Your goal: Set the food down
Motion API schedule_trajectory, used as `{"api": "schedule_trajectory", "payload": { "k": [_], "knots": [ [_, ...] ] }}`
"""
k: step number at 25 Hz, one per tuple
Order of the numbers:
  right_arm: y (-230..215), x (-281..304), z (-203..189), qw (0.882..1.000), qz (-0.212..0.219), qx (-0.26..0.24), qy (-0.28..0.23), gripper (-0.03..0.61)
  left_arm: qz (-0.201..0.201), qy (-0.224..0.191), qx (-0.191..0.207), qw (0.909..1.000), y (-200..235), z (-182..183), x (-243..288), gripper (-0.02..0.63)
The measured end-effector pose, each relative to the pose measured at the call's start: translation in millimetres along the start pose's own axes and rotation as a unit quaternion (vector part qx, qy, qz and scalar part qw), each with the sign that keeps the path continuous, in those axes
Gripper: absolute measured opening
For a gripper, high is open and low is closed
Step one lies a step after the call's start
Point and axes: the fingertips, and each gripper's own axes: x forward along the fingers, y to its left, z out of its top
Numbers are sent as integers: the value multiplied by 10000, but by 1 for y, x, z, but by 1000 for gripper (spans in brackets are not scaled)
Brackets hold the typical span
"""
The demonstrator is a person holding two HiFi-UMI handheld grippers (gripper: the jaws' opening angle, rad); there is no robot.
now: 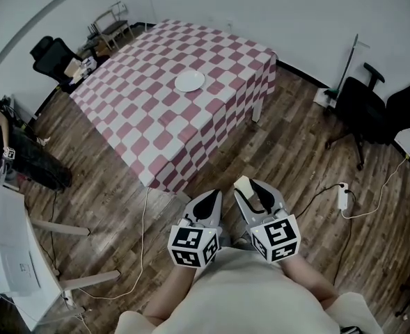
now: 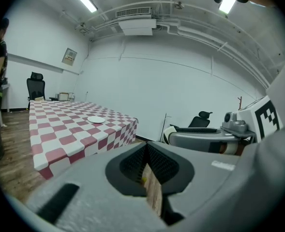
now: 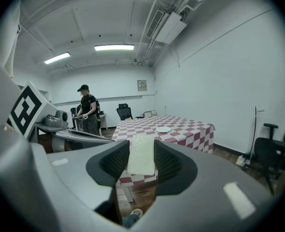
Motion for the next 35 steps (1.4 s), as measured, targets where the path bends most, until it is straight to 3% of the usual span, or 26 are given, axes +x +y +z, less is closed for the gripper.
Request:
{"api": "schedule_trajectory", "payload": {
  "k": [35],
  "knots": [
    [-46, 95, 40, 9998, 153, -133, 78, 166, 100, -109, -341, 9993, 67, 49, 75, 6]
  ]
}}
